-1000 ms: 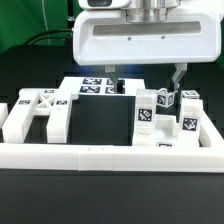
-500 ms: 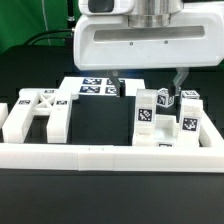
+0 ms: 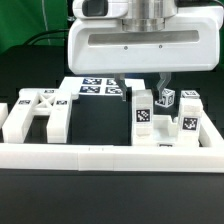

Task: Assemble chair

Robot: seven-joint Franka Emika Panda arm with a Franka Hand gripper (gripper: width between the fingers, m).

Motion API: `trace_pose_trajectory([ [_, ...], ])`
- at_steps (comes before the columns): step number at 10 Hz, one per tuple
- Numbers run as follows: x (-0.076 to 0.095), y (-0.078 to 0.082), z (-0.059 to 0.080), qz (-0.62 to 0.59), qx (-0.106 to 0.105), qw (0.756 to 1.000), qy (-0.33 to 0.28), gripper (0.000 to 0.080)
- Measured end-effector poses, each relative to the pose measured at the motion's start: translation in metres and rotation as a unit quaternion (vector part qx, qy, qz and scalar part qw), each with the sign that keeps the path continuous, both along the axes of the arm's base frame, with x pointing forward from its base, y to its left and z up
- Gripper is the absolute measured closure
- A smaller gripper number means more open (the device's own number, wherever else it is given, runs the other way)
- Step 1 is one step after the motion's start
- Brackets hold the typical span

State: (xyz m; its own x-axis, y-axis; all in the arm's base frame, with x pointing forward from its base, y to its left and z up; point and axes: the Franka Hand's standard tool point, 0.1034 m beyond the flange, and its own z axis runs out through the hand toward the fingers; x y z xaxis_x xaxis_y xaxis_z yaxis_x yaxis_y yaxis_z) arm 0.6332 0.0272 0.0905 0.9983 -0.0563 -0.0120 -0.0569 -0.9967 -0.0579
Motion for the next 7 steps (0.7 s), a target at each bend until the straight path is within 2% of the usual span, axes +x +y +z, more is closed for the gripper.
trace_pose_trajectory([
  [1,0.000,0.000,0.000,0.000,0.000,1.000,0.000,0.0515],
  [4,-0.002,0.006,-0.001,-0.182,0.006,0.983,0.006,0.0515],
  [7,0.000,0.012,-0.001,-0.325,0.011,0.946,0.007,0.0515],
])
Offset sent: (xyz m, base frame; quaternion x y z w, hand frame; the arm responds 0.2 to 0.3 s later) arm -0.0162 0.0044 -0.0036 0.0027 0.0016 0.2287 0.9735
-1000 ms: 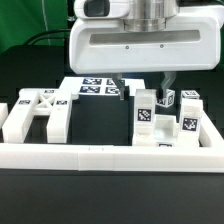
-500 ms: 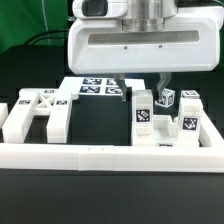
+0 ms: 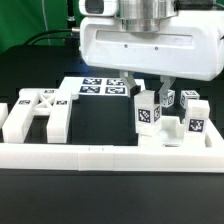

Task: Assemble chair

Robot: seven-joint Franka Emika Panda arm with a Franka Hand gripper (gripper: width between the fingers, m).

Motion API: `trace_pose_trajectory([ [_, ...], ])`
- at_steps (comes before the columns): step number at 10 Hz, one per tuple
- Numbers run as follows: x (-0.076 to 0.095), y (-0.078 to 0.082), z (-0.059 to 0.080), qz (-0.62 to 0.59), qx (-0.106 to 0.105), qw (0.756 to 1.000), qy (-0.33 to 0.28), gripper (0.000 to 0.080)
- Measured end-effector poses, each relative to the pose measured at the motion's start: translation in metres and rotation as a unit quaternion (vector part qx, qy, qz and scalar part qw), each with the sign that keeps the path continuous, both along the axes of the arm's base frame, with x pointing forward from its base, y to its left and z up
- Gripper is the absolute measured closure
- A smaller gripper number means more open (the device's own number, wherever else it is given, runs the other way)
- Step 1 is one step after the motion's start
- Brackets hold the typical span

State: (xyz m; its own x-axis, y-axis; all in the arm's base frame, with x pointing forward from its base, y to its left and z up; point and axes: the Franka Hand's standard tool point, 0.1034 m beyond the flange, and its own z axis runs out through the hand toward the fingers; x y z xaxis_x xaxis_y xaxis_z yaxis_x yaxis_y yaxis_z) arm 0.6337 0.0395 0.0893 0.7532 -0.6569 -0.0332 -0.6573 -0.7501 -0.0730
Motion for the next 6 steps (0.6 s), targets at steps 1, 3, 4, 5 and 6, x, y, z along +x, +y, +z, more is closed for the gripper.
trace_pose_trajectory([
  [1,0.0008,0.0030,-0.0001,-0.039,0.001,0.999,0.001,0.0515],
  [3,0.0020,0.0071,-0.0001,-0.106,0.004,0.994,0.002,0.0515],
  [4,0.0020,0.0074,-0.0001,-0.125,0.004,0.992,0.003,0.0515],
  [5,0.0020,0.0083,-0.0002,-0.161,0.005,0.987,0.006,0.0515],
  [6,0.0020,0.0087,-0.0002,-0.187,0.006,0.982,0.008,0.0515],
])
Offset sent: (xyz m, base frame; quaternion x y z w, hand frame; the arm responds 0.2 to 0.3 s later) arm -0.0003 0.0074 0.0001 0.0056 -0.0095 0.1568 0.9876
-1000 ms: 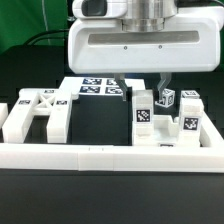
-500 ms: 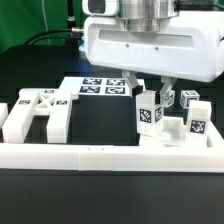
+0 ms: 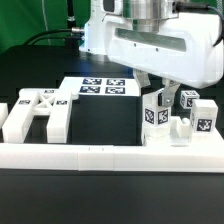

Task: Assemble chair

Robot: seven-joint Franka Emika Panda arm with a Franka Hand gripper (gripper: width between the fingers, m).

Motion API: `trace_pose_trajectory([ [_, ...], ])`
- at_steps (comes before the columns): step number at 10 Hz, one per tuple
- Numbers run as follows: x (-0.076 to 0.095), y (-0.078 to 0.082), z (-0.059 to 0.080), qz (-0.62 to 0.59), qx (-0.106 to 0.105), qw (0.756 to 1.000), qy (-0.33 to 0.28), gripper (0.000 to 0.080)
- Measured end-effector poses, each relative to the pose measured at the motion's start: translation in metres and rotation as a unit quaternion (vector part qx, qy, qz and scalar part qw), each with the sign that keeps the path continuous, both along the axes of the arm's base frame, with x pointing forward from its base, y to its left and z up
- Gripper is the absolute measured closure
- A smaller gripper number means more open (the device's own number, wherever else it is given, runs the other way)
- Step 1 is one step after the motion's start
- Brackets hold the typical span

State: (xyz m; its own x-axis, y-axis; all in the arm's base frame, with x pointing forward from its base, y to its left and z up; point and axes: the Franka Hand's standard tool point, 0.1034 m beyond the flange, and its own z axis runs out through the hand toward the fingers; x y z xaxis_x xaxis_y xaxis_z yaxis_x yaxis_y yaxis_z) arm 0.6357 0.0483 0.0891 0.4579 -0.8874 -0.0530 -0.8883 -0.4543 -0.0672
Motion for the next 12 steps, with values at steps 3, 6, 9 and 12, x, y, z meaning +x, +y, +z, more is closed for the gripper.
trace_pose_trajectory([
  [3,0.0001,0.0036,-0.0001,-0.113,0.004,0.994,0.009,0.0515],
  [6,0.0001,0.0034,-0.0004,-0.097,0.003,0.995,0.007,0.0515],
  [9,-0.0013,0.0036,-0.0010,0.015,-0.002,1.000,0.003,0.0232],
  [12,-0.0015,0.0034,-0.0014,0.116,-0.005,0.993,-0.004,0.0154],
])
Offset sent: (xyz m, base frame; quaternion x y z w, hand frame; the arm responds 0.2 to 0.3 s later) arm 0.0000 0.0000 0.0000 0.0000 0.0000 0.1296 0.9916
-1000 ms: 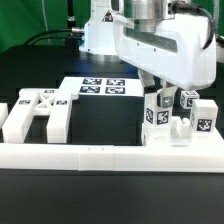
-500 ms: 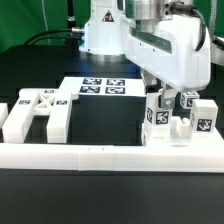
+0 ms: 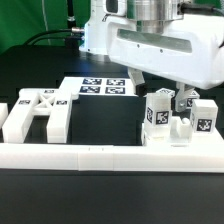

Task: Assemble chair

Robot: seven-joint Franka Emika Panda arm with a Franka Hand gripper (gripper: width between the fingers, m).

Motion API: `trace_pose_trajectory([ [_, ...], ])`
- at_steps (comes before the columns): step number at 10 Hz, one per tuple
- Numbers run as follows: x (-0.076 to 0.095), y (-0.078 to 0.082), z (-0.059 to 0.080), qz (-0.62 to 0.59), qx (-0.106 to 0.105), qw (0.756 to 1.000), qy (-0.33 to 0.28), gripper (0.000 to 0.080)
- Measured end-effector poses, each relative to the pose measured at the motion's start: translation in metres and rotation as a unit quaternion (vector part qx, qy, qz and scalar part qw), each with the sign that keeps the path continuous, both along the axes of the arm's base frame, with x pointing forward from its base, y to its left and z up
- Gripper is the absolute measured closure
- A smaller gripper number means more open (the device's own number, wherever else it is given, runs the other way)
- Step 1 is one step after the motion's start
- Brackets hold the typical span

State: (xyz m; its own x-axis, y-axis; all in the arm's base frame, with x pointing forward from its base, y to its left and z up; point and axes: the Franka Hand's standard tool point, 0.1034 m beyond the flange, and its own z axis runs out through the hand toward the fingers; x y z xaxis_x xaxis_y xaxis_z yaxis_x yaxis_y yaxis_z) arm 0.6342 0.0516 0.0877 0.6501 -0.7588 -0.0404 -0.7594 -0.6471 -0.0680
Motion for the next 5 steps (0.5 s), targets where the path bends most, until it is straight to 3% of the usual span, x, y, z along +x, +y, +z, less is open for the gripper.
trace_pose_trajectory([
  [5,-0.0003,-0.0002,-0.0005,0.204,-0.005,0.979,-0.015,0.0150],
])
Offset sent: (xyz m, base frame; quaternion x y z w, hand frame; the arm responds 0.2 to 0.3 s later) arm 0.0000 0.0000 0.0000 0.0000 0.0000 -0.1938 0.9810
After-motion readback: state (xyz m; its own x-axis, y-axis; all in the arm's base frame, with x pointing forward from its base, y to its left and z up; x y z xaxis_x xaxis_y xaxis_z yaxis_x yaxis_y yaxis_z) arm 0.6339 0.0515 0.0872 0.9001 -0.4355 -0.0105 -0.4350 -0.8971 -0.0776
